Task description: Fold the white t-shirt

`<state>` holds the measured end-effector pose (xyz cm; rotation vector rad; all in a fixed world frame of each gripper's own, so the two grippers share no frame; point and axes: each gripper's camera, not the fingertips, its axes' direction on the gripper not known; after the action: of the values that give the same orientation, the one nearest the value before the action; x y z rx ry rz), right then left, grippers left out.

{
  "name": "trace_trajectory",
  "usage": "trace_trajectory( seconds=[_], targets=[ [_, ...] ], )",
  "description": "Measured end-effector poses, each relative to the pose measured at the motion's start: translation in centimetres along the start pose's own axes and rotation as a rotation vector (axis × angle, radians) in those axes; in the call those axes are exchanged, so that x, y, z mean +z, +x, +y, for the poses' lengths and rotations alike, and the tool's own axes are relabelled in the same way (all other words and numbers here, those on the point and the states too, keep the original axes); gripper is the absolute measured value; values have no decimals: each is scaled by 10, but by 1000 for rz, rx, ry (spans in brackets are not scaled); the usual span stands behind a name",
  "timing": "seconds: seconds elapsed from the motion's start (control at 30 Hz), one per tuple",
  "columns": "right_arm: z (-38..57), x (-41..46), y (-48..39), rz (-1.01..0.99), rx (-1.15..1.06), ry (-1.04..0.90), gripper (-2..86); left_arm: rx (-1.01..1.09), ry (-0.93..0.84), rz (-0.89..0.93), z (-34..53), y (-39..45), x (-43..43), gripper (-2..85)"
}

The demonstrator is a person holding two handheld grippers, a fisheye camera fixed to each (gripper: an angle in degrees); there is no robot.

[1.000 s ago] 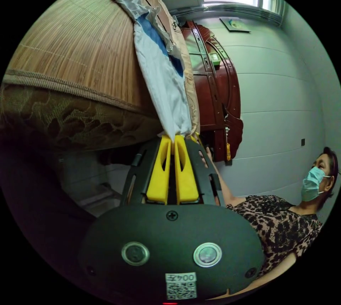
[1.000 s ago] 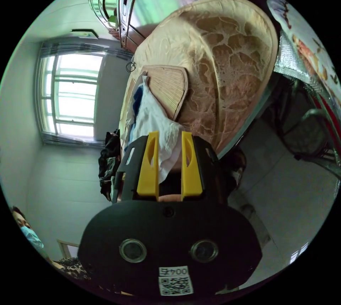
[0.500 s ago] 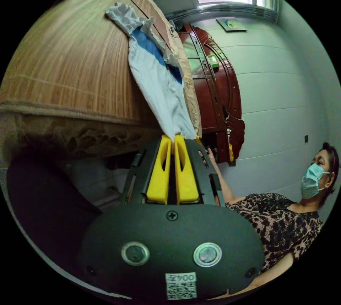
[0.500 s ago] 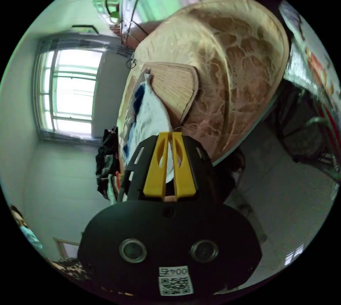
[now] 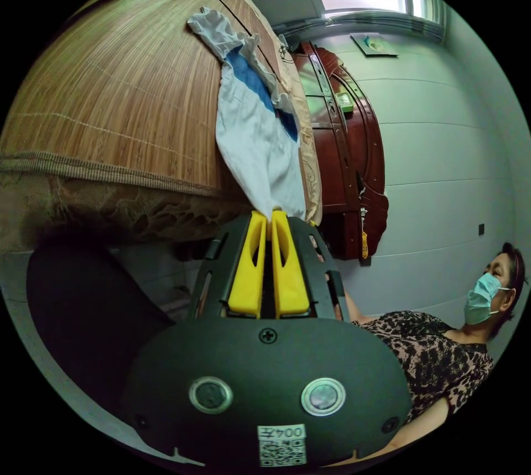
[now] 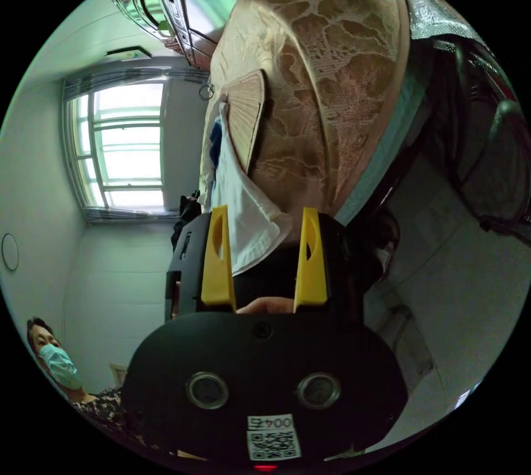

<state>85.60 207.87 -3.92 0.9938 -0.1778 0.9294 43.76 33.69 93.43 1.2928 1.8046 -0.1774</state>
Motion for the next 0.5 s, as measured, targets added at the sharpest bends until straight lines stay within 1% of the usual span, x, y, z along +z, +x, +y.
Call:
trace_trajectory(
  seconds=[0.1,0.17,0.2,0.23,0.27,0.37,0.43,0.5],
  targets=[
    [1,7,5,3,-16,-38,172,3,-6,-7,-12,19,1,26],
    [3,11,10,35,-13,-64,139,20,-9,-16,-25,43,2,27],
    [6,11,13,41,-10,-64,98,39,-2,-19,-30,57,1,27],
    [11,7,16,29,-2,-52,67,49,3,-19,-33,65,0,27],
    [14,3,16,11,-2,-40,57,65,19,-21,-39,81,-3,27],
    [33,-26,4,-119,-30,51,38,100,57,-9,-54,124,-16,28],
    [43,-52,-22,-279,-70,100,34,141,76,8,-65,158,-27,28],
    [44,-70,-57,-384,-136,116,30,195,118,54,-81,200,-47,28]
  ],
)
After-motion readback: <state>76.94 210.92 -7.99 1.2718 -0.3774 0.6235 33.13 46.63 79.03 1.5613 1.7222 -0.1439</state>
